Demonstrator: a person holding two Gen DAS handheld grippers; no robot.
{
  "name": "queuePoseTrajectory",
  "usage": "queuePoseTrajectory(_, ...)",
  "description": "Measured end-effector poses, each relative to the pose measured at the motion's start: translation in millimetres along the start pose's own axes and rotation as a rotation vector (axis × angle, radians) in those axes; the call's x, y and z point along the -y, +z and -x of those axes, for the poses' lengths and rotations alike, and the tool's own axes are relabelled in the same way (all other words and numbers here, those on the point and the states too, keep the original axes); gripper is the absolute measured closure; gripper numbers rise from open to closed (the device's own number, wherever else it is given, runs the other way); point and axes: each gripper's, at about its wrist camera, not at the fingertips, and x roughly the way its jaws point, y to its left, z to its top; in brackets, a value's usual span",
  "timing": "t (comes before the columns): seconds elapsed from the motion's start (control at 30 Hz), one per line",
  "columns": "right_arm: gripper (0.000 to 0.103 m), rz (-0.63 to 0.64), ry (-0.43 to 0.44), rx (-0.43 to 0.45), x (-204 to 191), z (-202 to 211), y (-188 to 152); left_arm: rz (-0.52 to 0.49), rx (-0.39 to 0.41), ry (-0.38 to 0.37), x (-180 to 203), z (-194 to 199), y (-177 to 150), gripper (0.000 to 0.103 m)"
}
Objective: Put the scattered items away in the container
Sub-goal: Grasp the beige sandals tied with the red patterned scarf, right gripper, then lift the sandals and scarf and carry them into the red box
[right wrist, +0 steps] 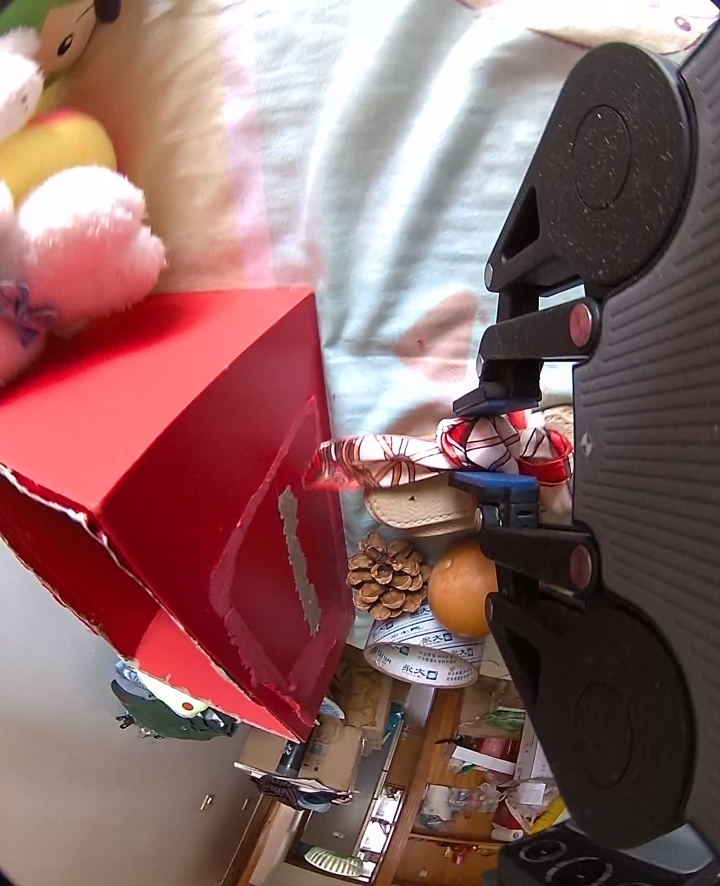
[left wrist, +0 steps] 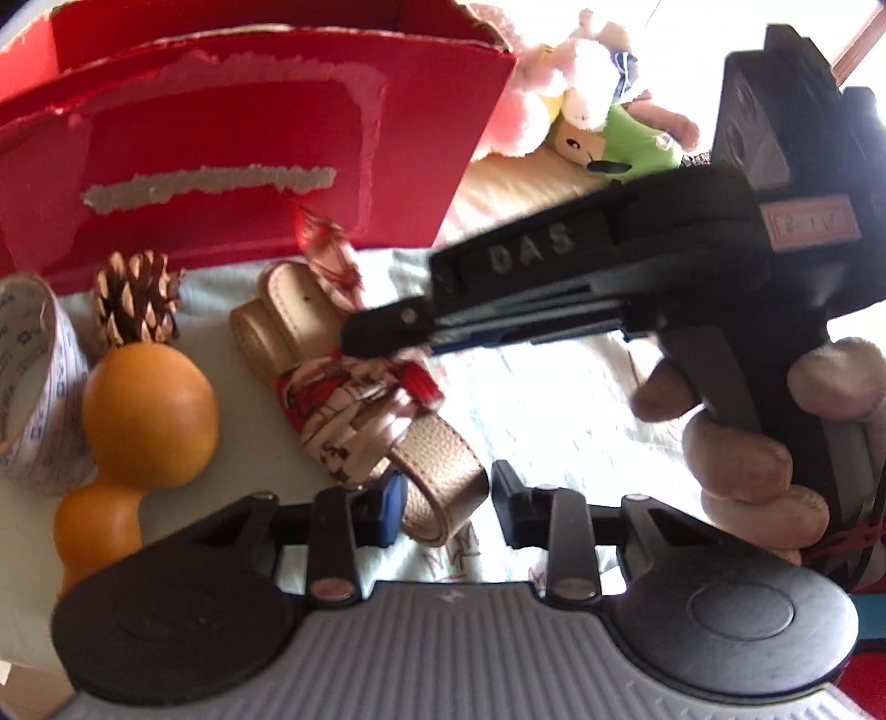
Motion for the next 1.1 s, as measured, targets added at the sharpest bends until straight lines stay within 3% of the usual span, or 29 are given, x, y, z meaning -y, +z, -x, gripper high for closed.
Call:
queuePoseTrajectory(0.07, 0.080, 0.003, 0.012, 0.000, -2, -1, -1, 0.011, -0.003, -0.012, -3, 1, -1, 0.045)
queuePoseTrajectory(0.13, 0.073, 0.006, 0.017, 0.002, -4, -3, 0, 0.023, -0.006, -0.010, -5, 0, -2, 0.034)
queuePoseTrajectory(0.27, 0.068, 0.049, 0.018, -0.005, -17, -12, 0, 0.036, -0.005, -0.005, -12, 6, 0, 0.031)
queuePoseTrajectory(0.33, 0.060, 0.074, 0.007, -0.019, -21, -20, 2, 0.029, -0.004, 0.010, -10, 7, -1, 0.028)
queuePoseTrajectory(0.43, 0.058, 0.078, 0.010, -0.034, -21, -28, 4, 0.032, -0.007, 0.036, -11, 6, -4, 0.027)
queuePoseTrajectory(0.5, 0.057, 0.082, 0.023, -0.040, -19, -31, 4, 0.040, 0.007, 0.084, -14, 8, -6, 0.012)
queuePoseTrajectory(0.53, 0.057, 0.088, 0.027, -0.043, -20, -32, 5, 0.039, 0.015, 0.102, -16, 9, -6, 0.011)
queuePoseTrajectory(0.7, 0.062, 0.081, 0.044, -0.068, -14, -31, 8, 0.045, 0.019, 0.060, -20, 6, -1, 0.016)
queuePoseTrajectory(0.77, 0.062, 0.087, 0.049, -0.081, -13, -28, 4, 0.060, 0.020, 0.047, -21, 3, 0, 0.027)
queuePoseTrajectory(0.9, 0.063, 0.133, 0.013, -0.059, -16, -16, -5, 0.039, 0.027, 0.058, -17, -1, 4, 0.026)
queuePoseTrajectory(1.1, 0.064, 0.080, -0.044, 0.013, 5, 17, -10, -0.026, 0.038, -0.015, 1, -3, 12, 0.029)
